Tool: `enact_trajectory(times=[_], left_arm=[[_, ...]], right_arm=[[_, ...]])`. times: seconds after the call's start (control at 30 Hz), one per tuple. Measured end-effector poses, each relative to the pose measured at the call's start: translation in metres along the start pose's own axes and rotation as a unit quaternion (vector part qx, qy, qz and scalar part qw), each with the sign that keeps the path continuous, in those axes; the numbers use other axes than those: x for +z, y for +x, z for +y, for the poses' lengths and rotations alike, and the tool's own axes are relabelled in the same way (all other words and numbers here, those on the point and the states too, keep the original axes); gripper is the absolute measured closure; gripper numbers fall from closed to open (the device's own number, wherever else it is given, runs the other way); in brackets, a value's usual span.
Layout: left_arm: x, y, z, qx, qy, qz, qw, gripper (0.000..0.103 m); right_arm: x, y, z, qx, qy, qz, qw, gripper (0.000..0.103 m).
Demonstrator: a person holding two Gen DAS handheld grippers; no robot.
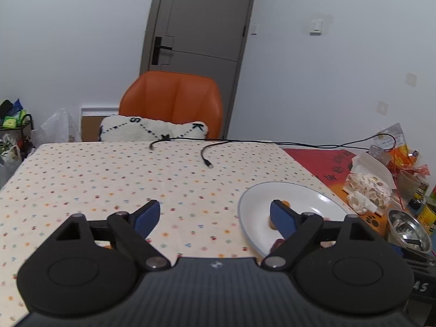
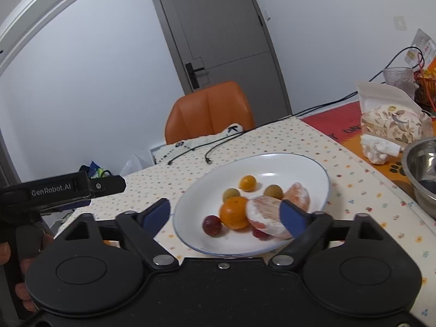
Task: Organize fruits
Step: 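Open the left tool to drop the plum while the right tool lowers the pomelo segment, then withdraw both tools from the plate toward the large orange on the cloth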
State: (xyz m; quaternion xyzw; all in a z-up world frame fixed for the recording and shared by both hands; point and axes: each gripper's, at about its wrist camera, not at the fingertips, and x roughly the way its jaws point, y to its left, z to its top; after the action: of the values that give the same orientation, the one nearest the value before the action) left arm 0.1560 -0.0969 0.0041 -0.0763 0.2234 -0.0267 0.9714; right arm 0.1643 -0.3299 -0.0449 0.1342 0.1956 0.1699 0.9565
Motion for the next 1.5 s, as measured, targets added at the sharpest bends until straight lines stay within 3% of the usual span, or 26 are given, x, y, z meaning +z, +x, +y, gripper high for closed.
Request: enact_trajectory(times=[0.1, 1.5], left_arm=[[0.000, -0.007, 0.008, 0.010, -0.004, -0.005, 0.9999, 0.013], [-0.002, -0.071, 0.125, 0.086, -0.068, -0.025, 0.9936, 0.010]], right_arm=[[0.001, -0.002, 0.006, 0.005, 0.001, -0.004, 1.000, 0.000], [-0.014, 0.021, 0.100, 0.085, -0.037, 0.059, 0.994, 0.000]])
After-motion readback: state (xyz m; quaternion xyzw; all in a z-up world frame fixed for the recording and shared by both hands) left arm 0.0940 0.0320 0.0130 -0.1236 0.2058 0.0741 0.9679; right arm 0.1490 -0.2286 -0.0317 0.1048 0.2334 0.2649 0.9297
